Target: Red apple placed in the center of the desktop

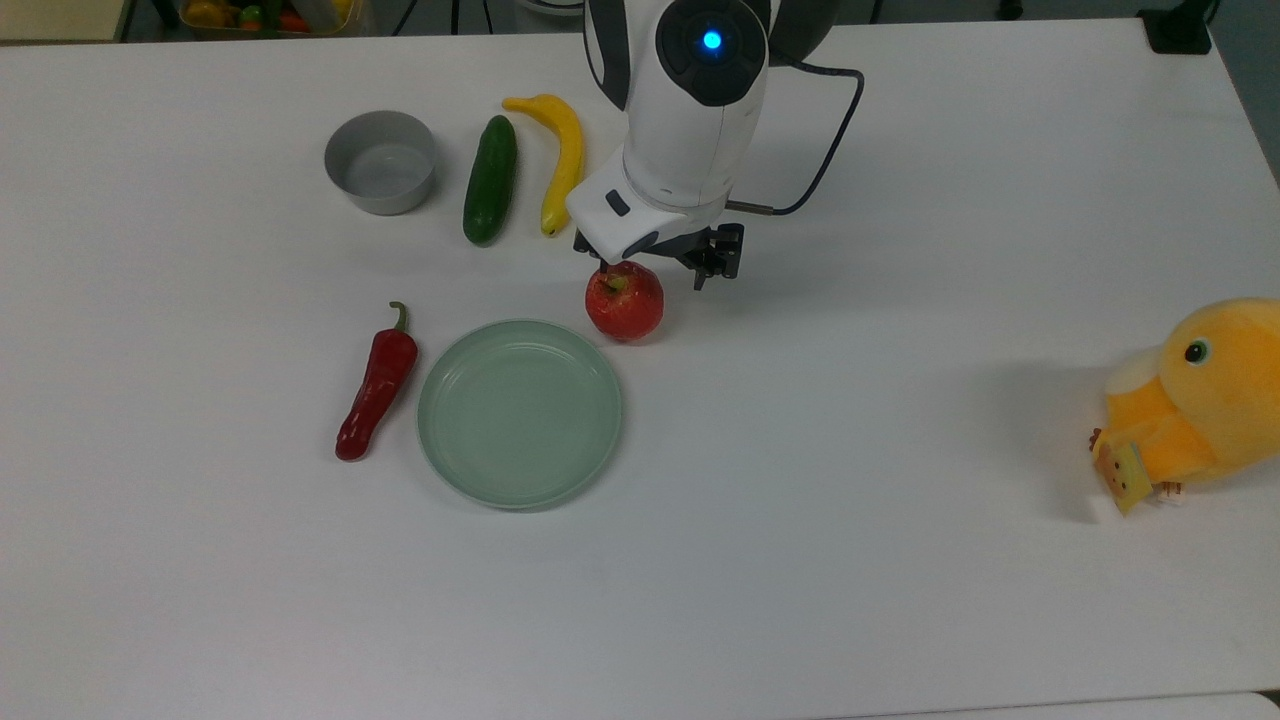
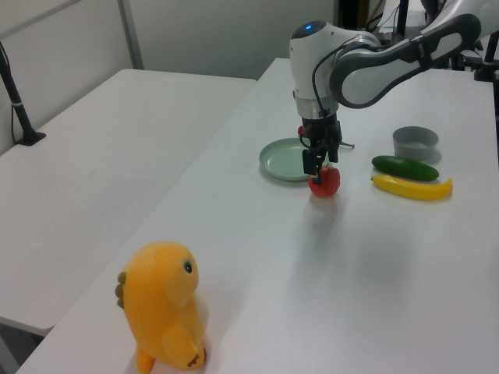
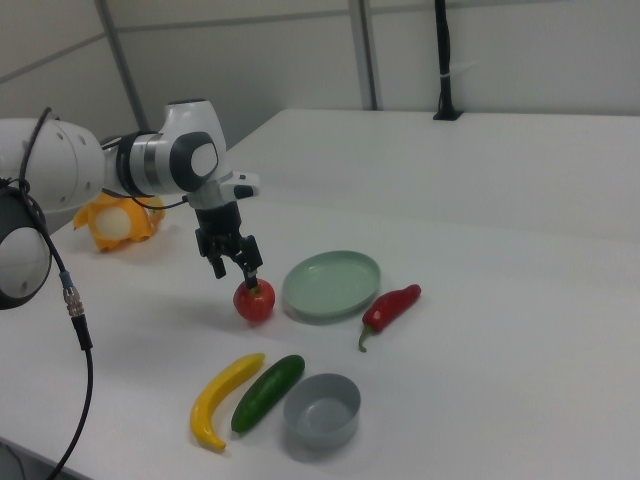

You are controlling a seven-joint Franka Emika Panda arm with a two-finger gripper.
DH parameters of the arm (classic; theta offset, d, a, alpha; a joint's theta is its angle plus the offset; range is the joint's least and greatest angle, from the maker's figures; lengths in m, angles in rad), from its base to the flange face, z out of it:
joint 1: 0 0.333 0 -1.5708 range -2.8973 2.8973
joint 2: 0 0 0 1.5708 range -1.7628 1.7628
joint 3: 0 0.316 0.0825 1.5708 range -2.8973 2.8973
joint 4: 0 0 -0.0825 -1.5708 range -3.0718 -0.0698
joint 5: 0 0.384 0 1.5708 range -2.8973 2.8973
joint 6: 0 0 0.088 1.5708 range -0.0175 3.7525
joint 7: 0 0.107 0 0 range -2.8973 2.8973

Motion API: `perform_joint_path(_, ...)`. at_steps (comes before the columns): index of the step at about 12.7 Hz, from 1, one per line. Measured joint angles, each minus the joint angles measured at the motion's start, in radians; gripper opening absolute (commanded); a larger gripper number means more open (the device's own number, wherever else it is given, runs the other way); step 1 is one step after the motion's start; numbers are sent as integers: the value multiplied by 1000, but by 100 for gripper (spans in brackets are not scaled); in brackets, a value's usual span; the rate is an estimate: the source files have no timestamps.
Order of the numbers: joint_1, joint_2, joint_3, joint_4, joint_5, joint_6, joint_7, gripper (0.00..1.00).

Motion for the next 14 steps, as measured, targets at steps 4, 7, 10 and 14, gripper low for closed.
perform_joint_path(4, 0, 0, 0, 0, 0, 0, 0, 100)
perform_joint_path(7, -3, 0, -1, 3, -1, 0, 0, 100)
perform_joint_path(10, -12, -18, -3, 19, -7, 0, -10, 100)
perform_joint_path(14, -13, -181, -49, -40, -9, -34, -136, 100)
